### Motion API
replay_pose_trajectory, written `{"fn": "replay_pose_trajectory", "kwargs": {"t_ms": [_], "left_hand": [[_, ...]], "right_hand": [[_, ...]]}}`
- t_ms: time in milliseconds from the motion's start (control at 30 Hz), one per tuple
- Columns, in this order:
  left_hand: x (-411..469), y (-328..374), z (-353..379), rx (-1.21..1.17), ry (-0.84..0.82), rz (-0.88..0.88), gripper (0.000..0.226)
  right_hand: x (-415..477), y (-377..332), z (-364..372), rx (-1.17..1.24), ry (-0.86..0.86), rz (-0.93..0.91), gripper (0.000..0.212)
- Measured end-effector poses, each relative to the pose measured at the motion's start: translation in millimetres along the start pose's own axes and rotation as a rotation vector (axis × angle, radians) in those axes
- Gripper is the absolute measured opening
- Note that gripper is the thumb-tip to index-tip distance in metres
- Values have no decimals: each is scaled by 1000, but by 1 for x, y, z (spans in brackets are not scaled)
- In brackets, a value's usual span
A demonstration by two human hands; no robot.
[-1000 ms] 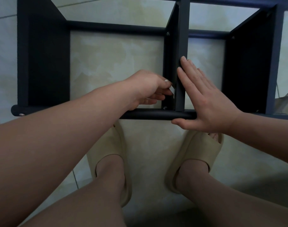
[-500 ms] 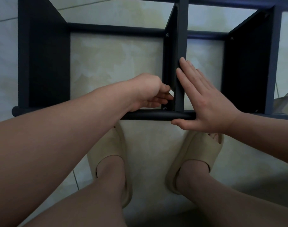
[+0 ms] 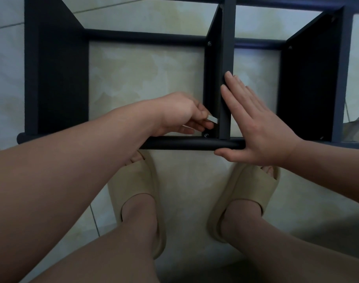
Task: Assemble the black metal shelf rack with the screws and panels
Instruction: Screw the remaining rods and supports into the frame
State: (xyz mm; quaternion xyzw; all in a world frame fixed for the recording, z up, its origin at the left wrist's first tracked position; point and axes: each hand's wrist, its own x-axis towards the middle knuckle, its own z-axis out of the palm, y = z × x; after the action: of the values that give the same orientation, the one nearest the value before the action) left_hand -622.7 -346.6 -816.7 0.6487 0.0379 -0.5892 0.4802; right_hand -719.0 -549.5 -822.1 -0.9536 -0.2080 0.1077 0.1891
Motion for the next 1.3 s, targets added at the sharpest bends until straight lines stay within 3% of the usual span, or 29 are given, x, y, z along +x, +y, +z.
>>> {"fn": "replay_pose_trajectory", "kwargs": {"t_ms": [800,1067,1300], "left_hand": [[-10,-4,-6,285,-91,60,21],[-8,-7,-4,382,-74,65,18],[-4,-4,-13,560,51,95,11]], "right_hand": [[0,2,1,11,-2,0,113],[-1,1,1,15,-9,3,112],[0,2,2,19,1,-3,112]]}}
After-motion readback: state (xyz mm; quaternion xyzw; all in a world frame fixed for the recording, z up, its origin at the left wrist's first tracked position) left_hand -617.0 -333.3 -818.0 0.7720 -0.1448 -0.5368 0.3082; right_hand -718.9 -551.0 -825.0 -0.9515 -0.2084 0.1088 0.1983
